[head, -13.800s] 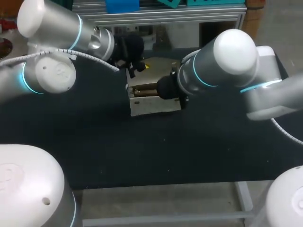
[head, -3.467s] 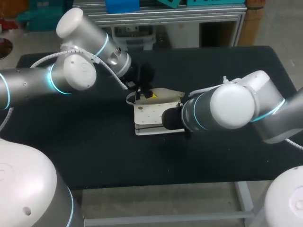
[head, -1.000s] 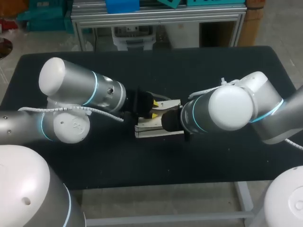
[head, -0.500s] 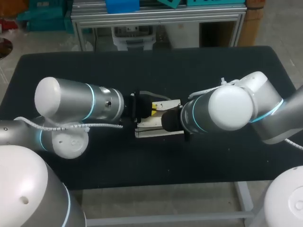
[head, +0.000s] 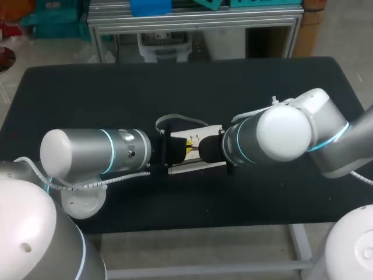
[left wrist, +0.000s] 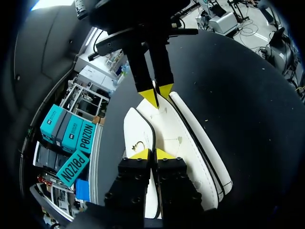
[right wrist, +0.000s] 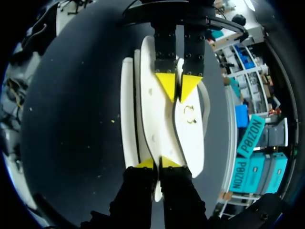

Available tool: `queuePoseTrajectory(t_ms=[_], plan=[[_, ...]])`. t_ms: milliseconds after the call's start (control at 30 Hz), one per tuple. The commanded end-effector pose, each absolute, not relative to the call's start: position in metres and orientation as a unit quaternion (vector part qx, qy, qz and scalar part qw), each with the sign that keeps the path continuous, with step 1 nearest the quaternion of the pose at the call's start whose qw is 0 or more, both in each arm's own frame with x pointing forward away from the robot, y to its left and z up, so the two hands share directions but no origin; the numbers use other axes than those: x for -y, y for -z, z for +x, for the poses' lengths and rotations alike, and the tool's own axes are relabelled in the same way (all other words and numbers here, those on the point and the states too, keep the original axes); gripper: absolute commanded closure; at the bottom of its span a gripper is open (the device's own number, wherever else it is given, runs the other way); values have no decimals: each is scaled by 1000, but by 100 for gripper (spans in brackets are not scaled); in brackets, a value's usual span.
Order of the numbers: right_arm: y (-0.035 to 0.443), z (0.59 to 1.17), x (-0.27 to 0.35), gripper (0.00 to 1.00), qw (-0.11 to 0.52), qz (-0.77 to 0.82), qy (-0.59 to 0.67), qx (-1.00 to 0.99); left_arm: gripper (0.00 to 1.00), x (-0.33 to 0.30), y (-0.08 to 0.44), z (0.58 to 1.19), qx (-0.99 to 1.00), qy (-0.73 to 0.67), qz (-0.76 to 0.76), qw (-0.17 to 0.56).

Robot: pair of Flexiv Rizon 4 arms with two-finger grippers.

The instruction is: Pick up the bag, open it, inspect its contents, close it, and place it on the opposite side

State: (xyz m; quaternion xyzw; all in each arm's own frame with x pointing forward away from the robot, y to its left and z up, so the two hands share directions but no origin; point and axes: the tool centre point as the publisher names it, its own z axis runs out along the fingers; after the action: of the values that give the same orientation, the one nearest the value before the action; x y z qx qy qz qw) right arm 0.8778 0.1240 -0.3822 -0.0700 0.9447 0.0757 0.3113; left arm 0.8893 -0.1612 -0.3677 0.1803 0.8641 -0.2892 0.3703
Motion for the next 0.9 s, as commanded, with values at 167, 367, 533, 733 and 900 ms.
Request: queuePoseTrajectory(t_ms=[167, 367, 533, 733, 900], plan=[[387, 878, -121, 100, 465, -58, -91, -879, 100, 169, 377, 893, -861, 304, 204, 352], [387, 878, -121, 100, 465, -58, -91, -879, 100, 157, 373, 895, -861, 305, 208, 349], [387, 878, -121, 100, 465, -58, -91, -879, 100, 142, 370, 891, -862, 313, 212, 337], [387, 878, -121, 100, 465, -58, -91, -879, 55, 145, 368, 883, -858, 319, 224, 333], [387, 878, -121, 100, 465, -58, -91, -879, 28, 147, 356, 883, -849, 330, 224, 347]])
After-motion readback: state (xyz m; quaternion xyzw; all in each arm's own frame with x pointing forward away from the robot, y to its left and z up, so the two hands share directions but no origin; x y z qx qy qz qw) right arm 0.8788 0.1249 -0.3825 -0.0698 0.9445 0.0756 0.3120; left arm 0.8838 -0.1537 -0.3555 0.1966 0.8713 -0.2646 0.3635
